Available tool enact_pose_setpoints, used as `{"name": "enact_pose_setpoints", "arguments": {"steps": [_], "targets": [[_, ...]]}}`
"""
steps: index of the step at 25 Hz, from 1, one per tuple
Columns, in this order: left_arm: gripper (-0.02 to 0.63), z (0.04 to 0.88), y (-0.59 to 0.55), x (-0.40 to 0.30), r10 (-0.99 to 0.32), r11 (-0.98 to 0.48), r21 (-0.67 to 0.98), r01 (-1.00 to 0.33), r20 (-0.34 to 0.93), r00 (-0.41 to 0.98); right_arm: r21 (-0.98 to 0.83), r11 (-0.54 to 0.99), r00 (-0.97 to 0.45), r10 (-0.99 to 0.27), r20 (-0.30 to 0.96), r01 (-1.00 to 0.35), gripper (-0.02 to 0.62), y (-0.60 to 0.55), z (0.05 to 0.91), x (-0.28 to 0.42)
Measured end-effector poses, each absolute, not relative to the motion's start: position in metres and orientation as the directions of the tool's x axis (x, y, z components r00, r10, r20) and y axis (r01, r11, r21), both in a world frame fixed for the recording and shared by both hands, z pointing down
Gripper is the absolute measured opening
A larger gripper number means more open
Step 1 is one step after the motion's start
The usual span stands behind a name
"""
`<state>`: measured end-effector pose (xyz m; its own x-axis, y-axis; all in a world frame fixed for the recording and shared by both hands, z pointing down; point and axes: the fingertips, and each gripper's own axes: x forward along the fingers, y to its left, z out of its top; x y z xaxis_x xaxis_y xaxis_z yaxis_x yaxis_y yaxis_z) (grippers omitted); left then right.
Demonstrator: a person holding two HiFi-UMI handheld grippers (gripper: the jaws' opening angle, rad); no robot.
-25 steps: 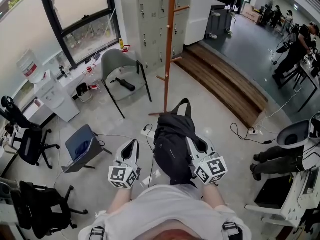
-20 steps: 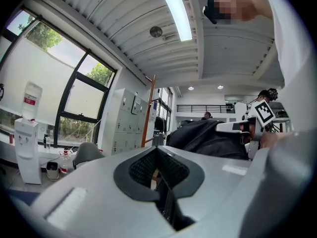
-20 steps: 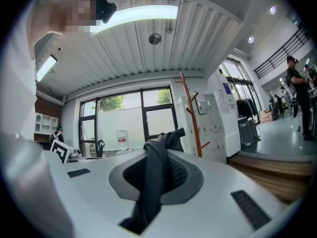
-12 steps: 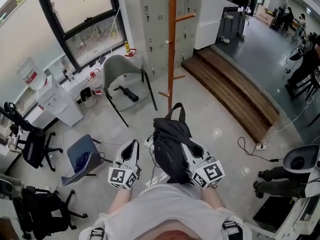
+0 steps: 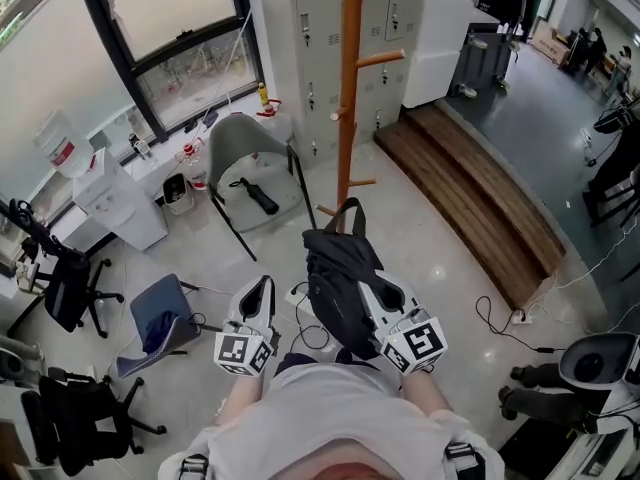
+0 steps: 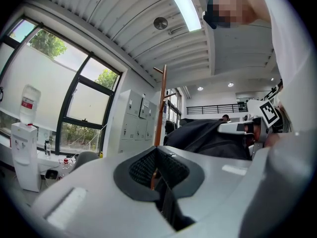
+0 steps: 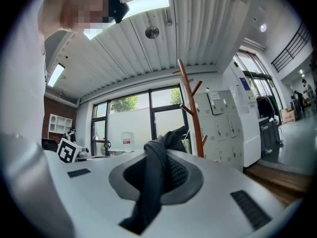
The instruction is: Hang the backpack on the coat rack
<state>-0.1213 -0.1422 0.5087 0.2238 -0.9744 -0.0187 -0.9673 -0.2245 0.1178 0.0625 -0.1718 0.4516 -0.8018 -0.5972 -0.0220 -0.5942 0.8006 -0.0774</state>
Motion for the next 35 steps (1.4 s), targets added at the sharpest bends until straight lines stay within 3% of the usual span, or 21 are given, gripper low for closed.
{"name": "enact_pose_setpoints", "arguments": {"steps": [19,35], "targets": [[0.009,0.515,-0.214,-0.179,-0.919,-0.391,0.136,-0.910,0.002,0.395,-0.061,0.695,-0.693,-0.719,-0.043,-0.717,0.043,-0.208,0.438,0.010],[0.009,0.516,-0.226,-0.185,-0.912,-0.406,0.150,-0.901,-0.001,0.411,0.009,0.725,-0.718,-0.682,-0.139,-0.689,0.041,-0.214,0.377,0.003]]}}
